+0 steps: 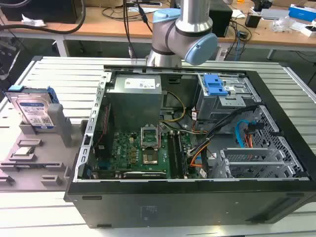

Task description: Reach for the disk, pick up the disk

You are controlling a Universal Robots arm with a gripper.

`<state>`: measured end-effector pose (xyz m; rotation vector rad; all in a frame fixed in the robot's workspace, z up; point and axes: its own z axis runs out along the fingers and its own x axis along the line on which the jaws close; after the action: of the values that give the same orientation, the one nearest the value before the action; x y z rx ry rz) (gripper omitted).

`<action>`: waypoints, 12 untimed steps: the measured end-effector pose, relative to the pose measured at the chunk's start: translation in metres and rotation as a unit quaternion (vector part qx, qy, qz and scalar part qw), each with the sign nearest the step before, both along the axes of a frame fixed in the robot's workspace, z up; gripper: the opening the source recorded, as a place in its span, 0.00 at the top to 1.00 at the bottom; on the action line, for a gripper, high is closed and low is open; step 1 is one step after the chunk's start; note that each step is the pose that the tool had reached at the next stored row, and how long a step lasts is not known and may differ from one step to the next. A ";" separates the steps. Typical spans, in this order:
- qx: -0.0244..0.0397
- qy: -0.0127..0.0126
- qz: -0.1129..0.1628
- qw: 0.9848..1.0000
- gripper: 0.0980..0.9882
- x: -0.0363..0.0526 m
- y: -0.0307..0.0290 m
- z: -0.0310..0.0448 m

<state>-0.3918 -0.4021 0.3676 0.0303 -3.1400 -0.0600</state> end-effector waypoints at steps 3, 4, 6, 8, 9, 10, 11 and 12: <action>0.000 0.000 0.048 0.999 0.99 0.0000 0.0000 0.0000; 0.000 0.000 0.059 0.998 0.99 0.0000 0.0000 0.0000; 0.000 0.000 0.076 0.997 0.99 0.0000 0.0000 0.0000; 0.000 0.000 0.118 0.993 0.99 0.0000 0.0000 0.0000; 0.000 0.000 0.128 0.992 0.99 0.0000 0.0000 0.0000; 0.000 0.000 0.154 0.988 0.99 0.0000 0.0000 0.0000; 0.000 0.000 0.171 0.985 0.99 0.0000 0.0000 0.0000; 0.000 0.000 0.183 0.983 0.99 0.0000 0.0000 0.0000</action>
<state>-0.3918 -0.4021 0.3676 0.6034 -3.0745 -0.0586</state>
